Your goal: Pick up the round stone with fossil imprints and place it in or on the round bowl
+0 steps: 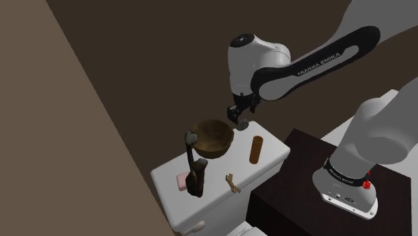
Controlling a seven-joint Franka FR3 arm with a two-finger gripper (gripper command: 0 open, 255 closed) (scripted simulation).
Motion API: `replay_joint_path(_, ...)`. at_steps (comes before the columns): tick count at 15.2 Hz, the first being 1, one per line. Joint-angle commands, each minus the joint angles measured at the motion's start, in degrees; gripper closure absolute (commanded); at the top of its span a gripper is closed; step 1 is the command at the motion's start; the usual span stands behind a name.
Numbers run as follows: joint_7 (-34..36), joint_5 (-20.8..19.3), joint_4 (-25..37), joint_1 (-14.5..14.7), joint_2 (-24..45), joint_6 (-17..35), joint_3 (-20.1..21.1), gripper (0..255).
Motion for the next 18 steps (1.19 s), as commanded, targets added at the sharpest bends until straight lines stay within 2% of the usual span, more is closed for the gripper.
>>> replay_joint_path(1, 1.3, -4.3, 1.5, -0.7, 4.5, 1.7, 1.6, 0)
replay_joint_path(9, 3.0, -7.0, -1.4, -2.0, 8.0, 7.9, 1.3, 0)
replay_joint_path(16, 2.9, -7.0, -1.4, -2.0, 8.0, 7.9, 1.3, 0)
replay_joint_path(17, 3.0, -6.5, -2.4, -1.7, 6.9, 7.9, 1.4, 255)
replay_joint_path(18, 3.1, -6.7, -2.9, -1.8, 6.9, 8.4, 1.4, 255)
